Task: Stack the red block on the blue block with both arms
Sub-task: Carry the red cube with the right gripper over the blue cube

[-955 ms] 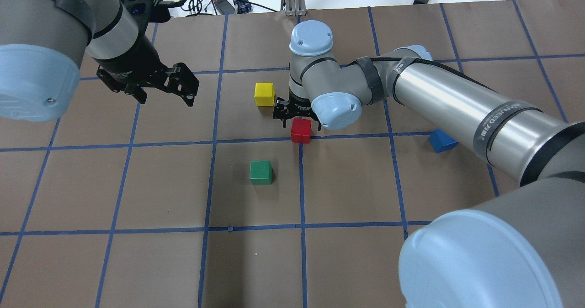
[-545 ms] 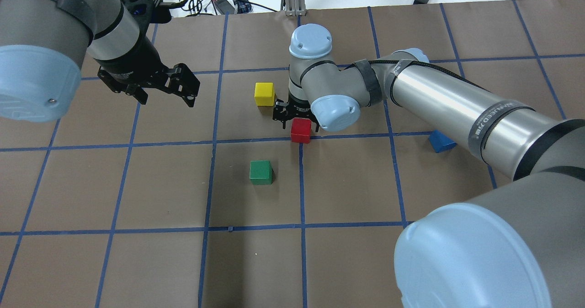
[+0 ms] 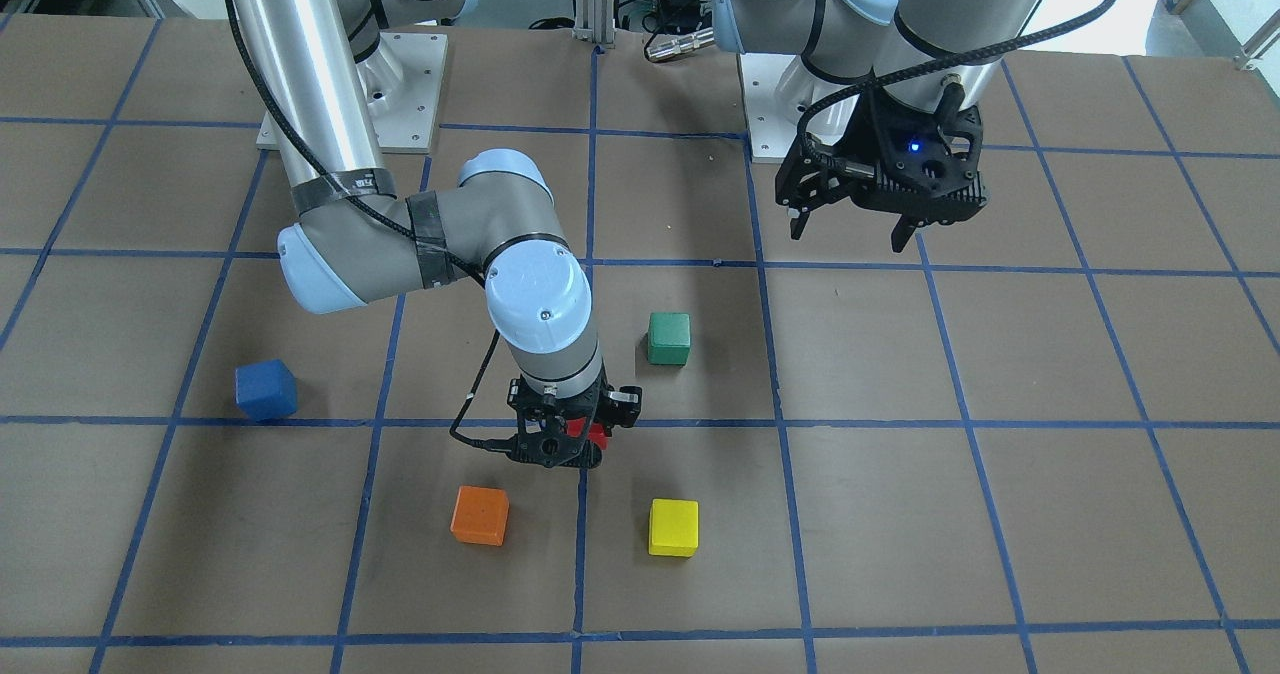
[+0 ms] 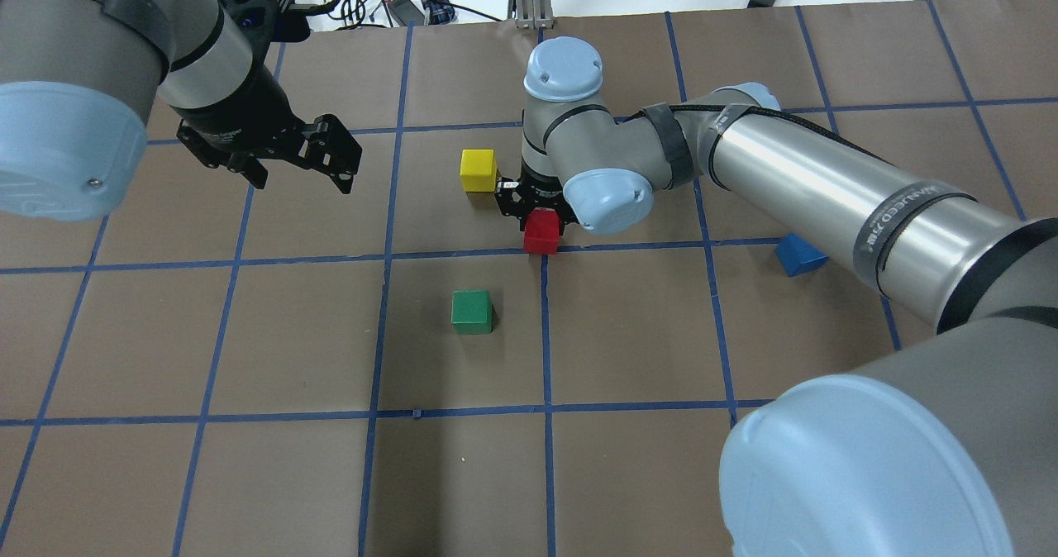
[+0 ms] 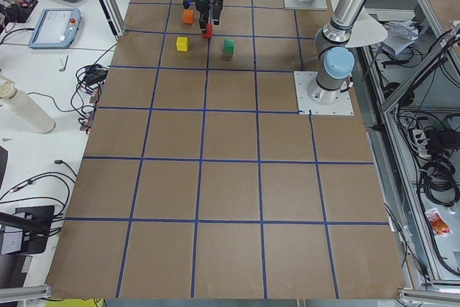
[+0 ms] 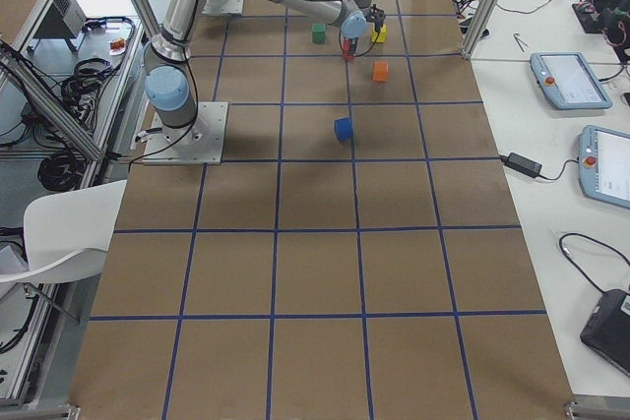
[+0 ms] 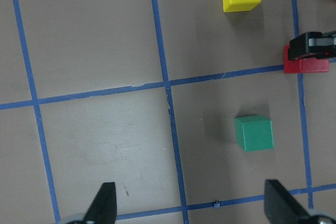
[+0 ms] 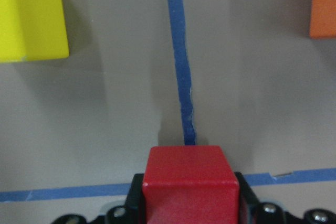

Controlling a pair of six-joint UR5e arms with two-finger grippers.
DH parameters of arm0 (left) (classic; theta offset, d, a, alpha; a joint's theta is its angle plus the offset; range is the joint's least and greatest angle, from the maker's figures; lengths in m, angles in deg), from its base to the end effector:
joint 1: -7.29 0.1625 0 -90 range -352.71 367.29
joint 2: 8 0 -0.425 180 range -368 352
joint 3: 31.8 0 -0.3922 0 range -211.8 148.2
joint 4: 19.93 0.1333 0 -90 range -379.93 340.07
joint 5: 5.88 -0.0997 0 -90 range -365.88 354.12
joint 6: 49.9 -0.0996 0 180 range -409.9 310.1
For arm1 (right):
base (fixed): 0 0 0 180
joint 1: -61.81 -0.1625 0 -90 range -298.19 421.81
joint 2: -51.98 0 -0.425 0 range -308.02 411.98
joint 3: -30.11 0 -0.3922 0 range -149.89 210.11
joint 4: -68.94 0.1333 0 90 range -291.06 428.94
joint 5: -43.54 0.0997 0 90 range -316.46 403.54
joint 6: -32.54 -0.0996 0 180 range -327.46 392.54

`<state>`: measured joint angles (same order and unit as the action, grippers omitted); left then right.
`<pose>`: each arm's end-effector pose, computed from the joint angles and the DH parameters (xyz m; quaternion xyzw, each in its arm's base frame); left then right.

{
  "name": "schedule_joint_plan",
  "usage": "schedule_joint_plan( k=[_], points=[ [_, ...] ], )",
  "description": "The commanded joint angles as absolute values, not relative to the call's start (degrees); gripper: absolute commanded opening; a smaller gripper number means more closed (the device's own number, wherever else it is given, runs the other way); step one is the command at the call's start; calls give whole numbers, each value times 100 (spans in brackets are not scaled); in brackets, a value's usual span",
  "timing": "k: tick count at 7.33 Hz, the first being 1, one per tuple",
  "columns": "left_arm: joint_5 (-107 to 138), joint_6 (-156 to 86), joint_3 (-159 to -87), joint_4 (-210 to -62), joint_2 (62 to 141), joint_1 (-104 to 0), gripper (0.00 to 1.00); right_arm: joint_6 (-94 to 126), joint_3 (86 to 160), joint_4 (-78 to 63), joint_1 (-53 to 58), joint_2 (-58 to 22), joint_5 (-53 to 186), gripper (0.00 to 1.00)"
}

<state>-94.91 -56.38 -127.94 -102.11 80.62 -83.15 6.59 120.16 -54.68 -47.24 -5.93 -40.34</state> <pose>-0.1387 -0.4844 0.4607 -0.0606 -0.9978 0.0271 0.0070 0.3515 -0.5770 0.2175 0.0594 0.9967 0.0085 0.0542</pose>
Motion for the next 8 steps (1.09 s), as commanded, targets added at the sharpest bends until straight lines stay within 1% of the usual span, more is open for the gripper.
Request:
schedule_joint_plan(
  k=[1, 2, 4, 5, 8],
  points=[
    [-9518, -5631, -12717, -10211, 8121, -8315, 100, 732, 11993, -5158, -4569, -996, -4066, 0],
    [-9518, -5623, -12716, -10211, 8156, -8315, 100, 775, 12002, -4825, -4420, -1285, -4170, 0],
    [-9518, -5544, -12725, -10220, 8148, -8315, 100, 1562, 12063, -3869, -3710, -1891, -4189, 0],
    [-9518, -5543, -12716, -10220, 8148, -8315, 100, 1854, 12107, -3603, -3428, -2095, -4206, 0],
    [-9509, -5543, -12707, -10220, 8165, -8315, 100, 2926, 12142, -3135, -2960, -2324, -4725, 0]
  ],
)
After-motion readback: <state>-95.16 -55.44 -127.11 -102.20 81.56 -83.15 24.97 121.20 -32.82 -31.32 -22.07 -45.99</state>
